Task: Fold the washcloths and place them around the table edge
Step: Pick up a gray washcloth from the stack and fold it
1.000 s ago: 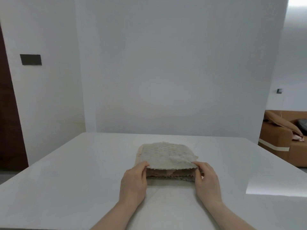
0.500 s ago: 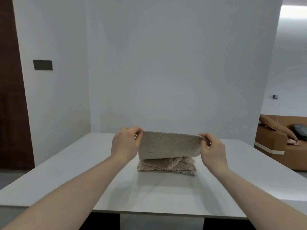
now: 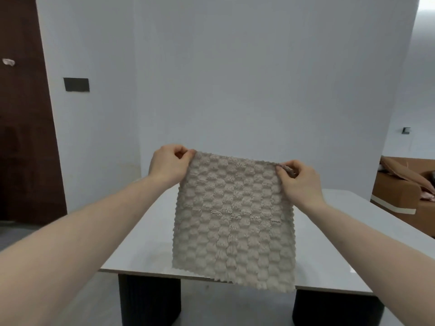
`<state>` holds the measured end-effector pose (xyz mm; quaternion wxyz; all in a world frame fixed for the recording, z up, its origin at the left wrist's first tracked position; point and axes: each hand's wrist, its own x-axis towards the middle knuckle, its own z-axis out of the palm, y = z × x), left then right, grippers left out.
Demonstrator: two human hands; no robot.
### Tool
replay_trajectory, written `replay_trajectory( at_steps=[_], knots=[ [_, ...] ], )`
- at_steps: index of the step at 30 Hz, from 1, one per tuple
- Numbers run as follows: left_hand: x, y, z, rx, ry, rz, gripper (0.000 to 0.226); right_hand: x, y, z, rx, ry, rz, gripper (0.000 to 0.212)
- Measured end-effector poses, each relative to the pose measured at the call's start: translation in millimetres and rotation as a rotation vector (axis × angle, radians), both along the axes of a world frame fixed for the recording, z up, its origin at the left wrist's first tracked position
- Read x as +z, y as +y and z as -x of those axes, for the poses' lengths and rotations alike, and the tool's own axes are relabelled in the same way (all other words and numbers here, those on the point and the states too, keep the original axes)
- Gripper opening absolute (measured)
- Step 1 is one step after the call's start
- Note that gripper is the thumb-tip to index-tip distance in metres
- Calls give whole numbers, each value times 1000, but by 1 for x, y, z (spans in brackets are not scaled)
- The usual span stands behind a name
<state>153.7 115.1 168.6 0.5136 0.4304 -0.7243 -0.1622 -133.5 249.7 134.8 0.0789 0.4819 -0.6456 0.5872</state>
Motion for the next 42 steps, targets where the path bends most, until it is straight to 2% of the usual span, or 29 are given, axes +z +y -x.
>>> replay_trajectory(
  at_steps=[4,8,15,20,28,34,37,42],
  knots=[
    [-33,-18,2,-28,-49,-232,28,-30,-15,9,-1,-1,-174,19],
    [-65,-32,13,-32,-84,-356,30,-59,-26,24,-29,-12,-294,19],
    [-91,-52,45,-88,88,-500,22,-79,-57,42,-46,9,-355,14],
    [-101,-68,58,-60,136,-528,14,-86,-76,50,-40,25,-371,9],
    [-109,-70,58,-26,115,-537,23,-92,-86,48,-23,35,-363,5],
    [-109,-64,46,-32,94,-548,23,-93,-73,42,19,78,-421,11],
    [-108,-55,38,-17,59,-537,11,-92,-62,40,33,99,-419,10],
    [-108,-32,24,-55,-19,-523,12,-91,-33,33,80,153,-447,6]
  ],
)
